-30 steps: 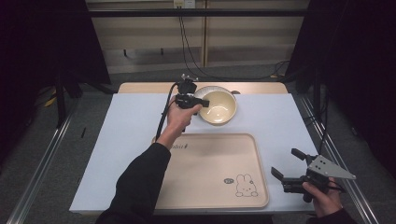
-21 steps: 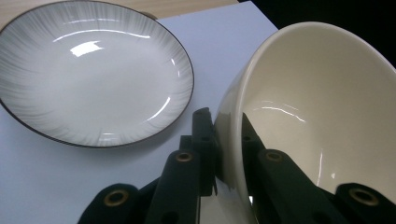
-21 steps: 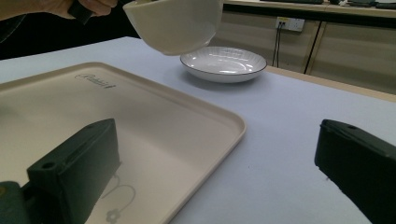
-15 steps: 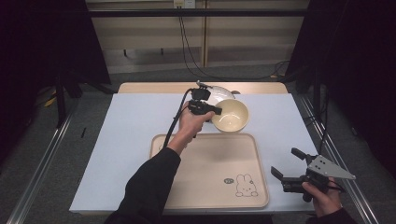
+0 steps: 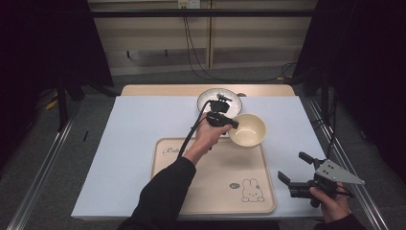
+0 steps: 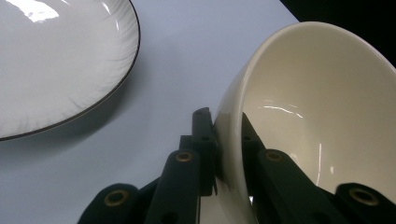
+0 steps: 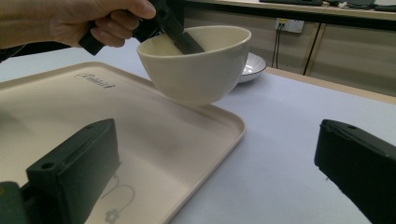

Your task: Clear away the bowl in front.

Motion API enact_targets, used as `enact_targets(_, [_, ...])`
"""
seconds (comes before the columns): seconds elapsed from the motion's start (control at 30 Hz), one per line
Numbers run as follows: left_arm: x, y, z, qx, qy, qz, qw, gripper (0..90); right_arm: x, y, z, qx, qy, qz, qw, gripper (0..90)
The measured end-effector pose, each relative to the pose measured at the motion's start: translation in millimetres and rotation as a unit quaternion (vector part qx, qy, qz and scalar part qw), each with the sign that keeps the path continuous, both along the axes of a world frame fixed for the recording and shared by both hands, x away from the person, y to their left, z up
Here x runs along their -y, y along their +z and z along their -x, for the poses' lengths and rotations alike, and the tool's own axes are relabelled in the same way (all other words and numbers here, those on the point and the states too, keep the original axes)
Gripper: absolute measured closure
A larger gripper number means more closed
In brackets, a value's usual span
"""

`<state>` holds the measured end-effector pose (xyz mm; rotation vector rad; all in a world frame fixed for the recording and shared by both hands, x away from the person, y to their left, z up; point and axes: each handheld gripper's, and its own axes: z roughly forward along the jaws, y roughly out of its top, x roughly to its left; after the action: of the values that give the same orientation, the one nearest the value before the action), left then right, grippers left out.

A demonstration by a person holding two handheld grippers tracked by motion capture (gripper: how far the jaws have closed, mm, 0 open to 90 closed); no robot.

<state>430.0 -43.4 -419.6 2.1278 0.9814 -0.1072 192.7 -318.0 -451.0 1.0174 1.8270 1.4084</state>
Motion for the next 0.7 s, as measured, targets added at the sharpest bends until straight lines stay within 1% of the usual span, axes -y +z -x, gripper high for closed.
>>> enact_targets(0.03, [0.0,0.0,0.0,0.0,0.0,0.0,1.0,83.6,0.2,0.0,-0.1,0.0,-0.002,0.0,1.0,0.0])
enact_targets(0.07, [2.1,-2.9,1.2,-0.005,0.01,0.008,0.9999,83.6,0.2,0.0,-0.1,0.0,-0.002,0.0,1.0,0.0])
enact_targets(0.13, [2.6,-8.4,1.6,-0.008,0.004,0.002,1.0,83.6,0.6,0.2,0.1,0.0,-0.001,0.002,1.0,0.0])
enact_targets(0.17, [3.9,-14.0,2.6,-0.016,0.002,0.006,0.9999,83.5,0.8,0.4,-0.1,0.002,-0.004,0.003,1.0,0.0])
enact_targets(0.23, [5.3,-16.1,3.4,-0.018,0.001,0.005,0.9998,83.6,0.5,0.2,0.0,0.0,-0.002,0.001,1.0,0.0])
enact_targets(0.3, [10.5,-21.0,5.5,-0.017,-0.004,-0.007,0.9998,83.6,0.4,0.2,0.0,0.0,-0.002,0.001,1.0,0.0])
enact_targets(0.4, [12.1,-24.5,5.3,-0.021,-0.007,-0.01,0.9997,83.5,0.7,0.4,0.4,0.0,-0.004,0.002,1.0,0.0])
enact_targets(0.43, [14.5,-28.2,5.3,-0.02,-0.001,-0.011,0.9997,83.6,0.6,0.4,0.4,0.0,-0.003,0.002,1.0,0.0])
enact_targets(0.47, [14.5,-28.2,5.3,-0.02,-0.001,-0.011,0.9997,83.6,0.6,0.4,0.4,0.0,-0.003,0.002,1.0,0.0])
enact_targets(0.5, [15.6,-31.5,4.6,-0.025,-0.004,-0.015,0.9996,83.6,0.5,0.2,0.2,0.0,-0.002,0.001,1.0,0.0])
enact_targets(0.57, [16.7,-32.9,5.0,-0.024,-0.001,-0.02,0.9995,83.6,0.7,0.3,0.3,0.0,-0.003,0.002,1.0,0.0])
enact_targets(0.6, [16.7,-35.3,5.1,-0.023,-0.007,-0.023,0.9995,83.5,0.7,0.3,0.3,0.0,-0.003,0.002,1.0,0.0])
enact_targets(0.67, [17.1,-35.5,5.4,-0.026,-0.006,-0.02,0.9995,83.5,0.4,0.2,0.2,-0.001,-0.001,0.001,1.0,0.0])
enact_targets(0.7, [18.0,-35.3,6.0,-0.021,-0.005,-0.023,0.9995,83.5,-0.3,-0.2,-0.1,0.001,-0.003,0.001,1.0,0.0])
